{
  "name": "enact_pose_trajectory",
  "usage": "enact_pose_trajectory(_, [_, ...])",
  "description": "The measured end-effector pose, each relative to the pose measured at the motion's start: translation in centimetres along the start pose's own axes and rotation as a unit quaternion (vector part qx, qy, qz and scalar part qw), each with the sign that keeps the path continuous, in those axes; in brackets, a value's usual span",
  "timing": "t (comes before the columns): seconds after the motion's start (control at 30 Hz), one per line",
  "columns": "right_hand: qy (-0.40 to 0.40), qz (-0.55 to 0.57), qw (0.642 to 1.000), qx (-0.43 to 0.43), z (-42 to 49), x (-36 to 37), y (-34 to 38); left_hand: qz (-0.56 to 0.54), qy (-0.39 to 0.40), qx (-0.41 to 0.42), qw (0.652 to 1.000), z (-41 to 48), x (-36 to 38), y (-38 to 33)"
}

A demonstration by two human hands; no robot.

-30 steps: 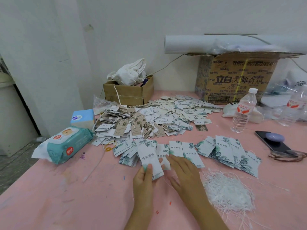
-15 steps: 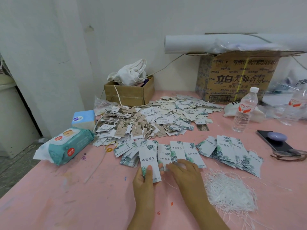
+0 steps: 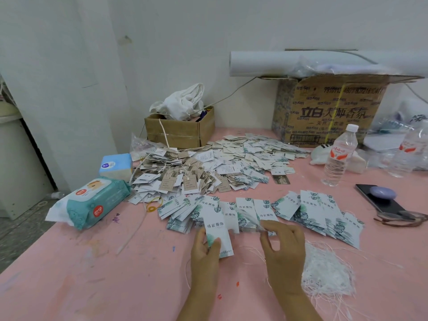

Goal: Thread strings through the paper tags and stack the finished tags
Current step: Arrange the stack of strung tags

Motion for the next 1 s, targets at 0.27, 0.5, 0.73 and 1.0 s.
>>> enact_pose_trajectory(0.27, [0.152,0.054,0.974,-0.160,-1.6,2.2,2.1,-0.037,0.087,-0.053,0.994,0.4,0.9,1.0])
enact_pose_trajectory(0.5, [0.204,0.078,0.966,-0.136,-1.2,2.2,1.6,0.037,0.082,-0.005,0.996,0.1,0.6,0.8])
enact_pose_trajectory(0.73, [0.245,0.026,0.969,0.006,-0.1,2.2,-0.2,0.060,0.060,0.026,0.996,-0.2,0.3,0.5])
enact_pose_trajectory(1.0, [0.342,-0.210,0.903,0.153,-2.9,0.5,-3.7,0.073,0.100,0.026,0.992,-0.9,0.8,-0.1])
Point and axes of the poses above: each hand's wrist, its own z-axis towards the middle knuckle, its own x-axis out of the palm, y = z × x, the point moved 5 cm from there along z, towards the middle knuckle, and after that the axes turned 5 degrees about -y, right-handed, at the moved point
